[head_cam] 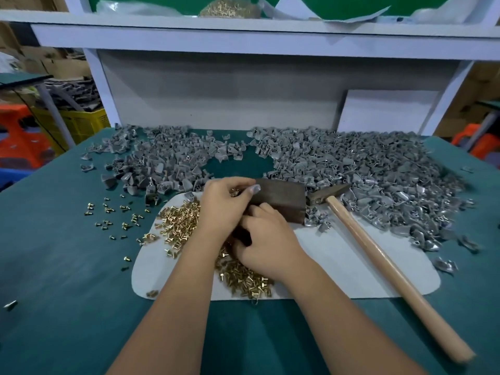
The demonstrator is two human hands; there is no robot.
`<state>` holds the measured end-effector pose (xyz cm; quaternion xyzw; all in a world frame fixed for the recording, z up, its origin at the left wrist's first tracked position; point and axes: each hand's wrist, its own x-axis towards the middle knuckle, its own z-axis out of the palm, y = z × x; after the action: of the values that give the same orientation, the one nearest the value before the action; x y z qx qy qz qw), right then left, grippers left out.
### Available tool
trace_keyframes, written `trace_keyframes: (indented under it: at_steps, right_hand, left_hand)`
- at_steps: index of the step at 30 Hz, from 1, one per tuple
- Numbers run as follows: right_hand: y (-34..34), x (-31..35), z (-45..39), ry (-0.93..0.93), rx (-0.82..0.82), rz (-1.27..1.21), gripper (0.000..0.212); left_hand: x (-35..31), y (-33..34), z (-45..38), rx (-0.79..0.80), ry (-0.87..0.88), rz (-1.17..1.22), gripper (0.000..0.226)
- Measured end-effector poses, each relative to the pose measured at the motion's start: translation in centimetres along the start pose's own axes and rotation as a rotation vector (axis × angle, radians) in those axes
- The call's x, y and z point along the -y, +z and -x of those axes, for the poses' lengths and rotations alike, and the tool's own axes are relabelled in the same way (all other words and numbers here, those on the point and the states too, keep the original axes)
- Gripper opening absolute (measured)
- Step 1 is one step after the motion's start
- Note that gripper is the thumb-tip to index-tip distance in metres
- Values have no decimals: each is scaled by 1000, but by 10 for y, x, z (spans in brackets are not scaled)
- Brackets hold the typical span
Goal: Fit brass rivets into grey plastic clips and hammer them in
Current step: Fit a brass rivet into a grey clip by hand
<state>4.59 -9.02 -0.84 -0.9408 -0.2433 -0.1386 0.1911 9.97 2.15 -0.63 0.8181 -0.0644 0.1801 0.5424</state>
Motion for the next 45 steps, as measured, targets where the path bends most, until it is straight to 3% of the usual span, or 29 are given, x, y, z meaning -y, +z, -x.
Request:
trace_keyframes:
  at_steps: [9, 14, 17, 23, 27, 32, 38, 40, 45]
  right_hand:
    - [-3, 1, 0, -57, -1, -92, 5]
    - [-3, 6, 1, -115, -237, -86, 2]
    - [-4, 0, 1, -47, -413, -128, 5]
    - [-10, -21, 0, 261, -524, -275, 14]
    - [-12, -27, -1, 404, -570, -403, 18]
    - [-10, -25, -1, 337, -549, -377, 14]
    - [-10, -26, -1, 323, -553, -379, 19]
    - [-11, -27, -1, 326, -557, -382, 18]
    - [-11, -27, -1, 329, -569, -363, 17]
  left_hand:
    - [1, -4, -3, -63, -57, -42, 25]
    - [-6, -10, 4, -211, -129, 130, 20]
    - [-9, -10, 8, -223, -100, 86, 16]
    - [-12, -2, 13, -215, -118, 74, 19]
    - [-14, -1, 15, -251, -62, -12, 38]
    - [-17, 0, 17, -195, 28, -369, 20]
    - [-20, 8, 20, -111, 66, -446, 18]
    - [-21, 9, 20, -115, 70, -417, 16]
    - [-25, 6, 21, -182, -35, -58, 16]
